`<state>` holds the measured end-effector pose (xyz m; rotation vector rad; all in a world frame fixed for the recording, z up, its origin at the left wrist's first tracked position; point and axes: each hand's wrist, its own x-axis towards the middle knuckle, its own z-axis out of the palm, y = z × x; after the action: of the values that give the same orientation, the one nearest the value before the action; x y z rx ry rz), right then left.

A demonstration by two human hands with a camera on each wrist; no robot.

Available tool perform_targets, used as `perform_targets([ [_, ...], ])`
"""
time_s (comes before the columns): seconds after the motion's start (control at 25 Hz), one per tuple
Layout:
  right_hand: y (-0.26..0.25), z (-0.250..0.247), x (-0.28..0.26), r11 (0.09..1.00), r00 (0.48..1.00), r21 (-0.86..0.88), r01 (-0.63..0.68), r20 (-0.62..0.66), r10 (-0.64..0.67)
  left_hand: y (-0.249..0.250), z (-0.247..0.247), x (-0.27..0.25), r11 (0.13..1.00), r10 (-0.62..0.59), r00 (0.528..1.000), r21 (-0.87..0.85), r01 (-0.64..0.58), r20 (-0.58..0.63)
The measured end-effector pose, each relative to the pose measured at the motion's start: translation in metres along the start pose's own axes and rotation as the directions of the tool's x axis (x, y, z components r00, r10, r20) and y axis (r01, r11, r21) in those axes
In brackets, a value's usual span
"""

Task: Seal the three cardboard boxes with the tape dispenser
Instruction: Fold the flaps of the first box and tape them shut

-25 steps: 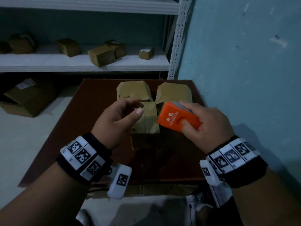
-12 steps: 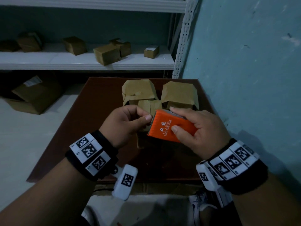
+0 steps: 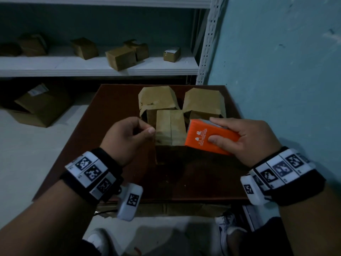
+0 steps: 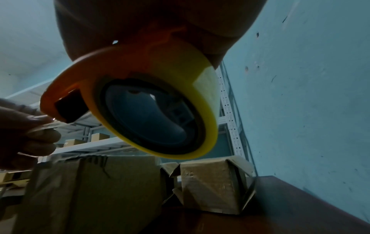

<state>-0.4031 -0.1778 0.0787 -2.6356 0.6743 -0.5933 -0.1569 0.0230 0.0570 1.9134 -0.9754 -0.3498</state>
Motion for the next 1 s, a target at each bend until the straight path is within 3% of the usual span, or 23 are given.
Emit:
perform_targets([
  [0.16, 0.003, 0.004, -0.003, 0.998, 0.997, -0.057, 0.022, 0.074, -0.018, -0.004, 0.0, -0.011, 0.998, -0.045, 0.998, -0.034, 0.046, 0.046],
  [0.44, 0.008, 0.016, -0.003, 0.989, 0.991, -0.15, 0.004, 0.131, 0.016, -0.011, 0.004, -0.011, 0.991, -0.111, 0.993, 0.077, 0.108, 0.037],
  [0.8, 0.003, 0.026, 0.003, 0.982, 0.988, -0.191, -0.001, 0.149, 0.03, -0.012, 0.01, -0.009, 0.948, -0.066, 0.997, 0.313, 0.051, 0.037],
  [1.0, 0.005, 0.029, 0.005, 0.983, 0.989, -0.181, 0.01, 0.146, 0.017, -0.011, 0.005, -0.001, 0.874, -0.038, 0.998, 0.485, 0.012, 0.043],
])
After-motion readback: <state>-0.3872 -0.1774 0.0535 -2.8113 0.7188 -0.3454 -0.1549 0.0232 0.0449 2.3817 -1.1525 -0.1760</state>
